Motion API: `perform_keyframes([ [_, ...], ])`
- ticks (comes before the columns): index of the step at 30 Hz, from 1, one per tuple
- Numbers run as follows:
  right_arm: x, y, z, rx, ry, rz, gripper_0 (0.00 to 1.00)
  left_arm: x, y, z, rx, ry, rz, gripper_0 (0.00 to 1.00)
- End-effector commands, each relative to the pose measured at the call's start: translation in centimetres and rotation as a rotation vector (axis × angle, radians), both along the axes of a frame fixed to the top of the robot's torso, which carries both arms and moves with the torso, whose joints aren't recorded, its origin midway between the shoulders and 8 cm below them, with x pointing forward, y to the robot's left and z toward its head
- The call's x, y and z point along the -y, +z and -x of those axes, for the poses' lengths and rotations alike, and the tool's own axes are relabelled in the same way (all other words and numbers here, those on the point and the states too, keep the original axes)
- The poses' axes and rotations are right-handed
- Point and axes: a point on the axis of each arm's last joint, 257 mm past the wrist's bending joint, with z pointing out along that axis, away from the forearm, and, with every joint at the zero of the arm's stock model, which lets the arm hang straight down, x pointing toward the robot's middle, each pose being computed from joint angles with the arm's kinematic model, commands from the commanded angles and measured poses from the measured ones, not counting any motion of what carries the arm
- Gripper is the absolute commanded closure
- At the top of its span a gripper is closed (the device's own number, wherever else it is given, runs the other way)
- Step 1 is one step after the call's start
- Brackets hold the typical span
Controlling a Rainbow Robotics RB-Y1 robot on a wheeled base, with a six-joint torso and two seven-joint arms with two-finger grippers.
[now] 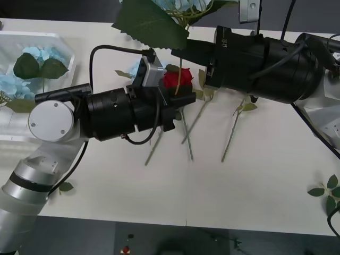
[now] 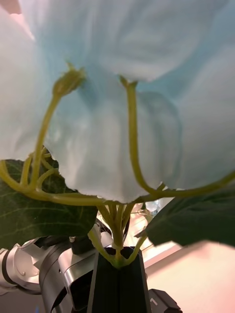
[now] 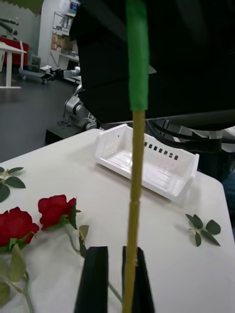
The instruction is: Put the red flowers into the right box and the blue flowers into the left box
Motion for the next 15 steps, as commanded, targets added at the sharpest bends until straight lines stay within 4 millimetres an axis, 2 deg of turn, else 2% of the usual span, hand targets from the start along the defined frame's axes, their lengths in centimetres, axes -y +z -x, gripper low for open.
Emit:
perform_keyframes([
  [1,-1.2,2.6,1.4,0.031,0.040,-0.027,1.00,-0.9,0.4,-0.1,0.063,0.006,-0.022,1.00],
  [4,-1.2,2.5,1.4,0.023,0.040,-0.028,1.00,-1.6,0.2,-0.2,0.050,0.013,-0.016,1.00],
  [5,-1.2,2.5,1.4,0.025,0.038,-0.026,0.88,-2.1,0.1,-0.3,0.043,0.018,-0.017,1.00],
  [6,-1.2,2.4,1.3,0.024,0.036,-0.023,0.55,-2.7,0.1,-0.4,0.032,0.026,-0.007,1.00],
  [7,-1.2,2.4,1.3,0.024,0.034,-0.023,0.38,-3.0,0.0,-0.4,0.025,0.027,-0.006,1.00],
  [8,-1.2,2.4,1.3,0.023,0.035,-0.022,0.13,-3.6,0.1,-0.4,0.010,0.030,0.011,1.00],
  [9,-1.2,2.3,1.2,0.019,0.034,-0.021,0.00,-4.3,0.1,-0.4,-0.006,0.034,0.024,1.00],
  [13,-1.2,2.3,1.2,0.016,0.033,-0.022,0.00,-6.7,0.4,-0.4,-0.036,0.056,0.059,1.00],
  [15,-1.2,2.3,1.2,0.012,0.034,-0.020,0.00,-8.8,0.5,-0.4,-0.054,0.074,0.078,1.00],
])
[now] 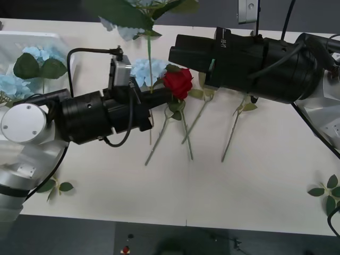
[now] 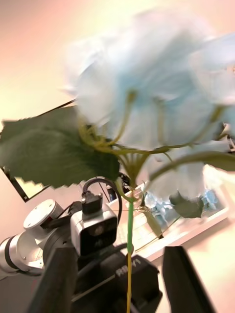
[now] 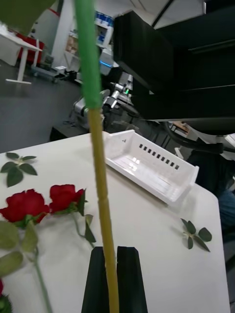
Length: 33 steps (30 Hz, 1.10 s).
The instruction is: Put the red flowers into the right box and the blue flowers into the left box
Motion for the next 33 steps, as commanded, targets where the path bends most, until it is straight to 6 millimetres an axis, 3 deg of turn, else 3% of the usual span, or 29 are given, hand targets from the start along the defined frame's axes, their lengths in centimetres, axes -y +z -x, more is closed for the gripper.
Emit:
perform_keyframes([
  [1,-1.2,2.6,1.4,0.032,0.040,-0.031,0.00,-4.1,0.6,-0.1,0.043,0.047,0.002,1.00],
  [10,-0.6,2.1,0.8,0.018,0.019,-0.003,0.00,-16.9,0.8,-2.7,0.047,0.285,-0.051,1.00],
  [12,0.0,1.5,0.2,-0.028,0.001,0.020,0.00,-21.0,0.2,-3.6,0.036,0.360,-0.105,1.00],
  [13,0.2,1.3,0.0,-0.041,-0.005,0.028,0.00,-22.0,0.1,-3.9,0.025,0.379,-0.116,1.00],
  [15,1.1,0.4,-0.8,-0.101,-0.034,0.062,0.00,-26.7,-0.1,-4.9,-0.013,0.474,-0.145,1.00],
  [20,4.3,-3.6,-3.7,-0.254,-0.158,0.206,0.00,-35.6,0.8,-6.0,-0.059,0.669,-0.223,1.00],
  [24,7.2,-6.8,-5.7,-0.411,-0.247,0.284,0.00,-40.0,0.3,-6.2,-0.156,0.749,-0.255,1.00],
  [28,11.2,-11.2,-7.9,-0.608,-0.368,0.390,0.00,-44.7,0.2,-6.3,-0.256,0.831,-0.277,1.00],
  [30,11.8,-11.9,-8.2,-0.639,-0.389,0.401,0.00,-45.3,0.2,-6.3,-0.266,0.843,-0.283,1.00],
  [31,13.7,-14.0,-9.2,-0.745,-0.468,0.433,0.00,-47.5,0.0,-6.2,-0.299,0.887,-0.307,1.00],
  [33,15.1,-15.5,-10.4,-0.810,-0.543,0.447,0.00,-49.4,-0.3,-6.0,-0.326,0.926,-0.326,1.00],
])
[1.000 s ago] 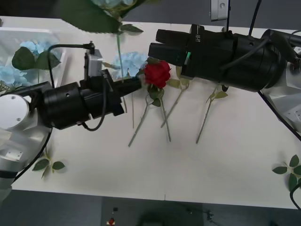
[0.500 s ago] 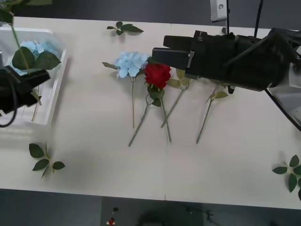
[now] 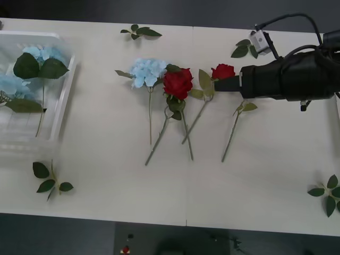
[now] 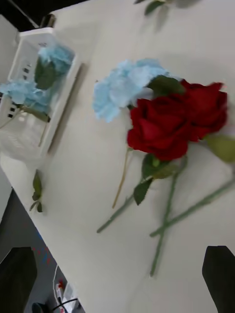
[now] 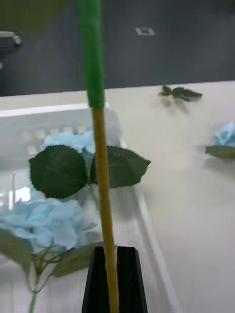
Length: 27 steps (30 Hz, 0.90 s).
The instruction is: Put the red flowers into the right box and the blue flowers into the left box
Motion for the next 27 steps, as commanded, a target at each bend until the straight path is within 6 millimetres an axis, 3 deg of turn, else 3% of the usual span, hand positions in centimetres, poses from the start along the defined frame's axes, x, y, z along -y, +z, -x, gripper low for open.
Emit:
perform_keyframes([
  [1,3.1,-1.4,-3.1,-0.127,-0.209,0.046,0.00,-4.8,-0.2,0.8,-0.080,0.118,-0.004,1.00],
  [9,7.7,-5.5,-6.9,-0.279,-0.494,0.092,0.00,-9.2,-0.9,1.5,-0.131,0.209,-0.049,0.96],
  [10,7.9,-5.7,-7.2,-0.292,-0.517,0.093,0.00,-9.4,-0.8,1.5,-0.133,0.214,-0.047,0.85],
  [11,8.4,-6.3,-7.5,-0.305,-0.549,0.101,0.00,-9.7,-0.9,1.5,-0.134,0.220,-0.049,0.57],
  [12,8.7,-6.7,-7.8,-0.316,-0.577,0.102,0.00,-9.7,-0.8,1.5,-0.132,0.222,-0.045,0.37],
  [13,9.0,-6.9,-8.0,-0.318,-0.597,0.108,0.00,-9.7,-0.8,1.5,-0.131,0.221,-0.042,0.24],
  [15,9.5,-7.8,-8.5,-0.331,-0.653,0.109,0.00,-9.3,-0.7,1.4,-0.130,0.213,-0.040,0.10],
  [17,9.8,-8.1,-9.0,-0.333,-0.694,0.110,0.00,-8.8,-0.5,1.4,-0.126,0.199,-0.040,0.02],
  [21,10.3,-9.2,-9.6,-0.340,-0.772,0.111,0.00,-5.5,-0.6,1.8,-0.169,0.102,-0.019,0.00],
  [27,9.3,-10.8,-10.9,-0.335,-0.826,0.105,0.00,4.9,0.5,2.2,-0.236,-0.190,0.039,0.00],
])
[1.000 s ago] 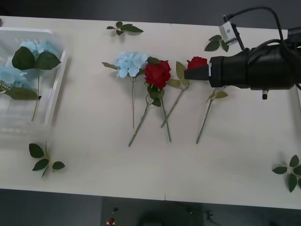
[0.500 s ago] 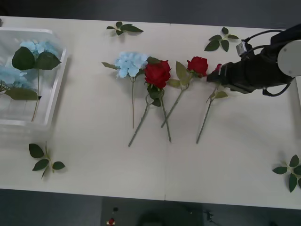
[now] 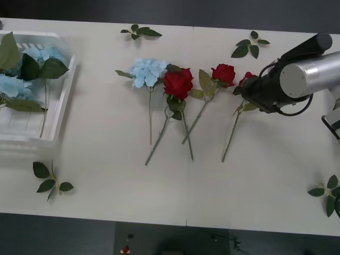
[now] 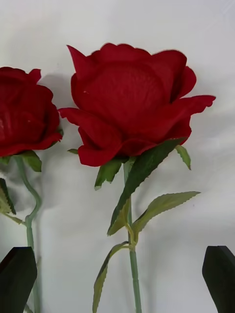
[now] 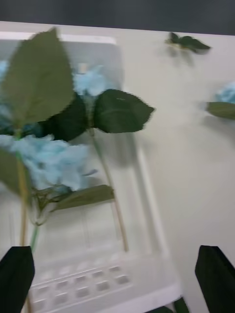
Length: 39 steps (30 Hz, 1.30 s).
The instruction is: Put the red flowers into the right box and the blue flowers into the left box
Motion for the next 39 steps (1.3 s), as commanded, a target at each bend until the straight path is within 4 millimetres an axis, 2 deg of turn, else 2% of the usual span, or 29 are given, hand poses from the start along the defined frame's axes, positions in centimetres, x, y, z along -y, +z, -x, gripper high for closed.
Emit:
perform_keyframes([
  [1,-1.9,1.5,-2.3,0.060,-0.012,-0.011,0.00,7.3,3.0,-0.8,-0.009,-0.193,0.024,0.00],
  [3,-2.1,1.2,-2.8,0.073,-0.022,-0.012,0.00,9.5,2.9,-1.3,-0.015,-0.237,0.041,0.00],
  [4,-2.3,1.1,-3.4,0.088,-0.031,-0.013,0.00,11.5,2.7,-1.8,-0.025,-0.272,0.053,0.00],
  [11,-2.9,0.3,-5.0,0.105,-0.054,0.007,0.00,17.9,1.5,-5.1,-0.085,-0.296,0.062,0.00],
  [16,-2.2,-0.2,-5.8,0.124,-0.063,0.103,0.00,22.7,-1.0,-7.7,-0.139,-0.256,0.054,0.00],
  [23,-1.5,-0.9,-5.9,0.126,-0.063,0.181,0.00,26.9,-4.4,-10.3,-0.172,-0.151,0.011,0.00],
  [28,-1.1,-2.2,-5.8,0.118,-0.064,0.214,0.00,30.8,-6.8,-11.4,-0.193,-0.072,-0.010,0.00],
  [35,-1.3,-3.3,-6.1,0.120,-0.059,0.227,0.00,35.0,-8.7,-12.3,-0.164,0.029,-0.090,0.00],
  [36,-1.3,-3.4,-6.1,0.119,-0.059,0.228,0.23,35.2,-8.9,-12.4,-0.160,0.051,-0.105,0.00],
  [37,-1.3,-3.2,-6.2,0.122,-0.060,0.226,0.37,35.6,-9.0,-12.4,-0.159,0.056,-0.109,0.00],
  [38,-1.6,-3.3,-6.1,0.121,-0.056,0.224,0.74,36.3,-9.2,-12.4,-0.154,0.074,-0.121,0.00],
  [39,-1.6,-3.3,-6.1,0.119,-0.058,0.222,0.91,36.5,-9.4,-12.4,-0.152,0.083,-0.127,0.00],
])
